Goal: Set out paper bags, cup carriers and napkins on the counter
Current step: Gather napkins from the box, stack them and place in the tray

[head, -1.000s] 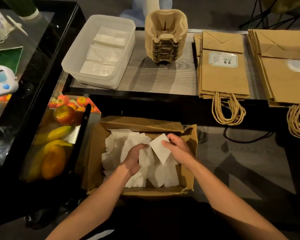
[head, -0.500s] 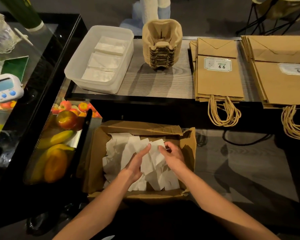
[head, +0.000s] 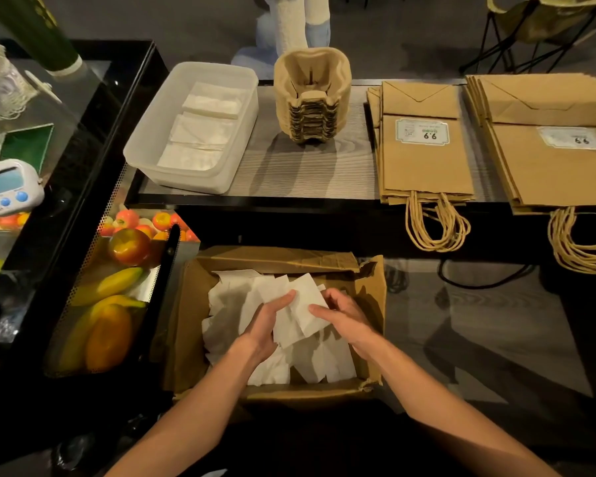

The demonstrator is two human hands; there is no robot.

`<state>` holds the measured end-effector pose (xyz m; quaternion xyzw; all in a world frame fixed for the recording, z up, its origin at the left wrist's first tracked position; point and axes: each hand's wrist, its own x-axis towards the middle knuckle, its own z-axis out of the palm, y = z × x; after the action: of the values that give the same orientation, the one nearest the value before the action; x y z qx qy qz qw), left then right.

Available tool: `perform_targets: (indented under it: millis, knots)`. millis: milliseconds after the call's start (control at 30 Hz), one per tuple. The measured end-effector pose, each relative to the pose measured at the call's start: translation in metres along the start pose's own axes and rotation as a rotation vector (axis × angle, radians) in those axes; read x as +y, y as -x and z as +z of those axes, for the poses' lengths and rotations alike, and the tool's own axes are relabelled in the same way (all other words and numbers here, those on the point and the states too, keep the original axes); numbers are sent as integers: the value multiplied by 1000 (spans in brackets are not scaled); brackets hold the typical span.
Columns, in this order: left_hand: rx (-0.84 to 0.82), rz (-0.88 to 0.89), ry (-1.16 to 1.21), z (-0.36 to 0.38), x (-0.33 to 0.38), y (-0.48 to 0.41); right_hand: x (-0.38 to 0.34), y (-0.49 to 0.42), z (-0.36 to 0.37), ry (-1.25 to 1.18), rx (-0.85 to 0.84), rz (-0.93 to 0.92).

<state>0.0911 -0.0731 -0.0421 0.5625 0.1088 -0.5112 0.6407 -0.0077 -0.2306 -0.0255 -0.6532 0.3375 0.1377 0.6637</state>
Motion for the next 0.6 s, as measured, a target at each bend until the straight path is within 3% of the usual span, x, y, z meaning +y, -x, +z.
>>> perform_targets:
  millis: [200,400,600]
  knots:
    - [-60,-47,-48,1,2,5,-5,-2,1,-39,-4,96]
    - [-50,-18,-11,-2,2,7,6,-10,-1,-462,-15,117]
    - [-64,7,-11,-1,0,3,3,-11,2,-122,-19,195]
